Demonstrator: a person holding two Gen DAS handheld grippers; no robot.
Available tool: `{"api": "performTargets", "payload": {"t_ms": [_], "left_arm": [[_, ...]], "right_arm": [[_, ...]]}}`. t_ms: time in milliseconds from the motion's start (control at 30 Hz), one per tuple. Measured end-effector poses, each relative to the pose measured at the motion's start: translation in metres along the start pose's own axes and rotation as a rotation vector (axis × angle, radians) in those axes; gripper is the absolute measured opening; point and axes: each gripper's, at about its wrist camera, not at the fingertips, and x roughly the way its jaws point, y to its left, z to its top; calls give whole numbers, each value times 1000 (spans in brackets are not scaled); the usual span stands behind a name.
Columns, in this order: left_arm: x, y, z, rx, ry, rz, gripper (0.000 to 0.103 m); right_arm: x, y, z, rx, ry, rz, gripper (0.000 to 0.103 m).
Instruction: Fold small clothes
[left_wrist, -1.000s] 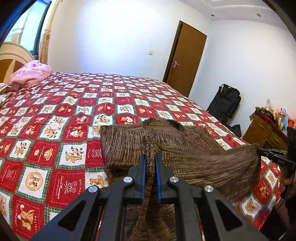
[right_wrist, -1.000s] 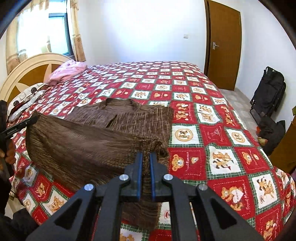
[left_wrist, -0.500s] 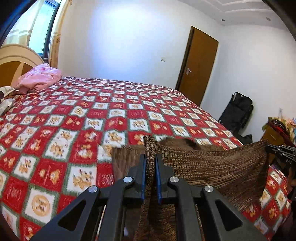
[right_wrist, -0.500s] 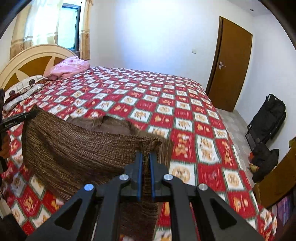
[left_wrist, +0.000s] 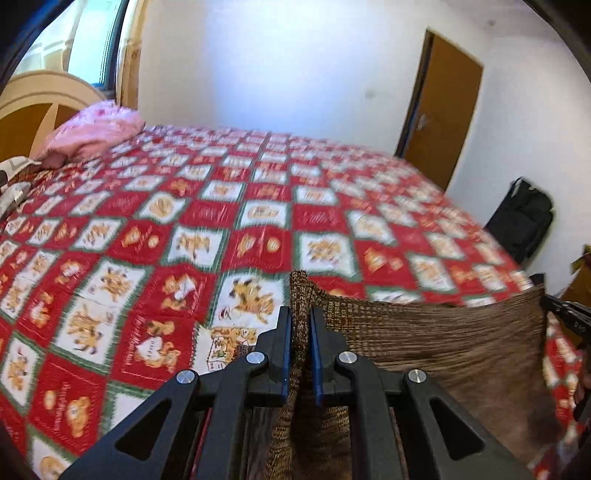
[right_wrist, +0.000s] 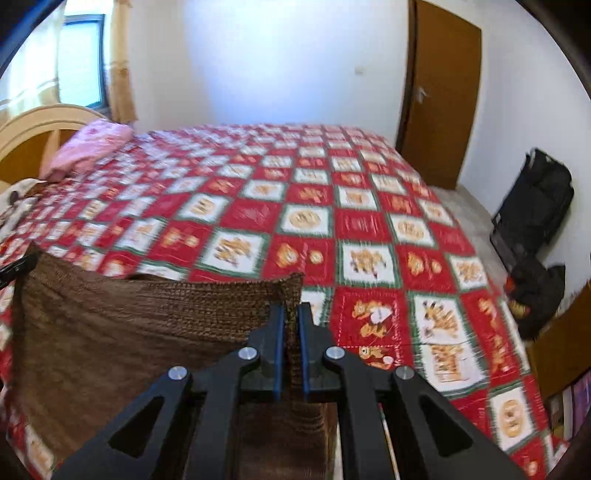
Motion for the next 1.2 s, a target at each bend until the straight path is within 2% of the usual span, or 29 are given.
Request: {"api": "performTargets", "payload": {"t_ms": [167, 300, 433, 500, 567, 633, 667, 700, 800, 833, 900, 933, 967, 1100, 1200], "left_arm": [[41, 8, -18, -49, 92, 30, 9], [49, 10, -18, -69, 125, 33, 9], [59, 11, -19, -76, 161, 49, 13], [58, 13, -18, -86, 166, 53, 19], [55, 16, -15, -92, 175, 53, 25], [45, 19, -10, -81, 182, 58, 29], [33, 21, -5, -59, 175, 78, 30], [24, 24, -2, -47, 164, 90, 33], [-14, 36, 8, -50, 104, 137, 54], [-25, 38, 8, -57, 83, 144, 54], [-50, 30, 1, -43, 61, 130, 54], [-58, 23, -5, -32, 66, 117, 54], [-65, 13, -12, -14, 79, 100, 54], [-81, -39, -51, 77, 114, 25, 54], [-90, -71, -82, 147, 119, 29, 54]], "right_arm": [[42, -2, -17, -15, 56, -35, 10], [61, -2, -27, -42, 92, -62, 10], [63, -3, -29, -41, 89, -70, 12], [64, 0, -31, -54, 90, -83, 16], [65, -1, -30, -53, 106, -78, 33], [66, -8, -27, -20, 117, -46, 45], [57, -16, -24, 17, 108, -19, 47], [48, -22, -22, 49, 84, -25, 47], [-7, -39, -21, 151, -56, -73, 56], [-26, -39, -24, 166, -84, -80, 57], [-49, -30, -30, 158, -67, -40, 52], [-57, -22, -37, 151, -44, 11, 45], [-64, -14, -44, 143, -23, 59, 42], [-79, 30, -76, 124, 77, 206, 42], [-77, 59, -97, 107, 128, 264, 42]]}}
